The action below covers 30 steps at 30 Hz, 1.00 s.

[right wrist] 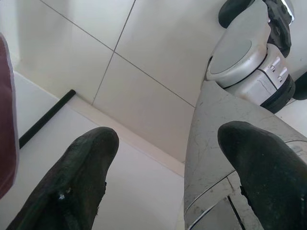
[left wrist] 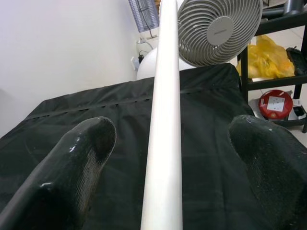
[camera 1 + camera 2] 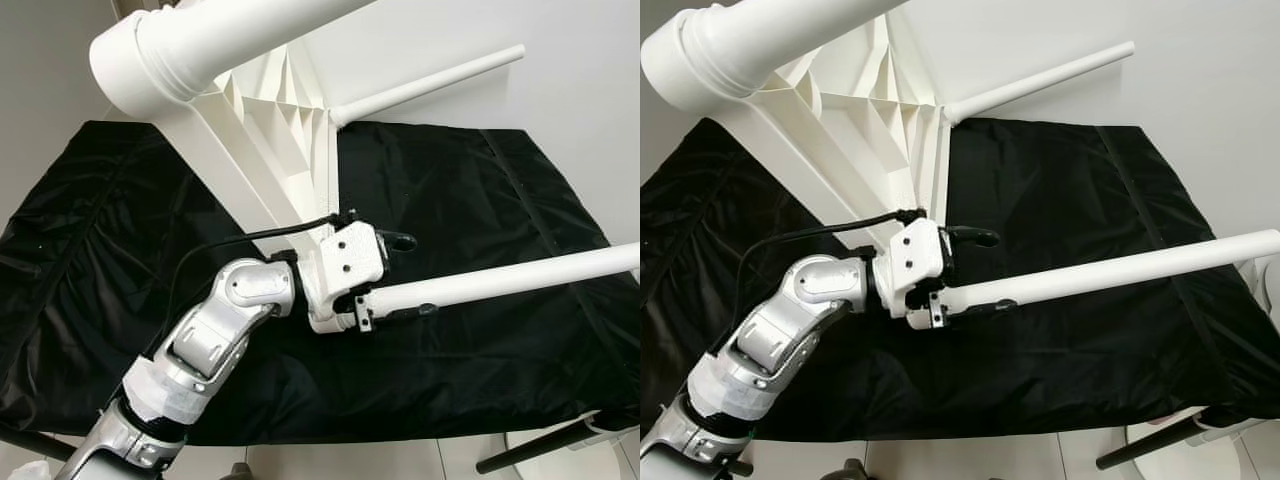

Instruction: Building children table

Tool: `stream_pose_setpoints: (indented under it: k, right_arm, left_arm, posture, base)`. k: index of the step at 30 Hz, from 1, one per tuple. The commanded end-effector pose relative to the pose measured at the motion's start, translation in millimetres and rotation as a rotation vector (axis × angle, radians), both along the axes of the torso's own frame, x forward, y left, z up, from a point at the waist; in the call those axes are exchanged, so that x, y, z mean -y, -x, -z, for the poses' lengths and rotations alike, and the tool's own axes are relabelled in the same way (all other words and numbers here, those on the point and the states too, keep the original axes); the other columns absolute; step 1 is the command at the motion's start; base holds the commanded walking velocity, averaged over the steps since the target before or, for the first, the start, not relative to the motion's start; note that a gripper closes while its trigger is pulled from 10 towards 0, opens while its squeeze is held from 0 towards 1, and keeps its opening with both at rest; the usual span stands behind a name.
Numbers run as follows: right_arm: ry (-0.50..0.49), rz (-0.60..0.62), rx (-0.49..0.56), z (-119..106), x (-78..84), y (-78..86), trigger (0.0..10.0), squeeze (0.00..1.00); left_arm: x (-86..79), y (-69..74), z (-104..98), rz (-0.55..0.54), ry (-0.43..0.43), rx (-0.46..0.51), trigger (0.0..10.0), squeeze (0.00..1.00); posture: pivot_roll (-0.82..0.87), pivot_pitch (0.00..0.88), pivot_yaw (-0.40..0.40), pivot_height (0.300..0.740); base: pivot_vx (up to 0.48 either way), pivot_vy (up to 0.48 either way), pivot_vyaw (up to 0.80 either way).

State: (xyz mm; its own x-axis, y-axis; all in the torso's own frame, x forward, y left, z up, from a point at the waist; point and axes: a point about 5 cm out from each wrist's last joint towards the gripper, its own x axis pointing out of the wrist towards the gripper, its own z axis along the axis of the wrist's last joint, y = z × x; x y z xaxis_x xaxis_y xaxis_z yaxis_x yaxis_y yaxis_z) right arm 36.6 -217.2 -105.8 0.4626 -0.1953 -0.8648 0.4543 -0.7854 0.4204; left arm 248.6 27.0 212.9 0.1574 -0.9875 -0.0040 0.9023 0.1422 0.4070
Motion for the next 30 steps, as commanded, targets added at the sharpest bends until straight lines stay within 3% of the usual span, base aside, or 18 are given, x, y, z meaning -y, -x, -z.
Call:
stream_pose_setpoints:
  k: [1, 17, 18, 30]
  right_arm:
    - [0.57, -1.796, -0.554, 19.8, -31.4, 24.0, 10.0, 0.0]
    - [0.586, -1.802, -0.547, 19.5, -31.1, 18.7, 10.0, 0.0]
    - [0.585, -1.801, -0.547, 19.6, -31.5, 18.4, 10.0, 0.0]
    - [0.585, -1.801, -0.547, 19.6, -31.5, 18.4, 10.0, 0.0]
  left_arm:
    - [-0.2, -0.3, 0.6, -0.035, 0.009, 0.003, 10.0, 0.0]
    - [33.6, -9.6, 7.2, -0.121, -0.005, 0.052, 10.0, 0.0]
    - [39.9, -10.0, 6.0, -0.136, -0.003, 0.058, 10.0, 0.0]
    - [39.9, -10.0, 6.0, -0.136, -0.003, 0.058, 10.0, 0.0]
  posture:
    - [0.04, 0.0, 0.0, 0.74]
    - [0.03, 0.0, 0.0, 0.74]
    - [0.03, 0.099, 0.131, 0.74]
    - [0.03, 0.099, 0.131, 0.74]
  base:
    - [0.0, 0.0, 0.0]
    - [0.0, 0.0, 0.0]
    - [0.0, 0.0, 0.0]
    - [0.0, 0.0, 0.0]
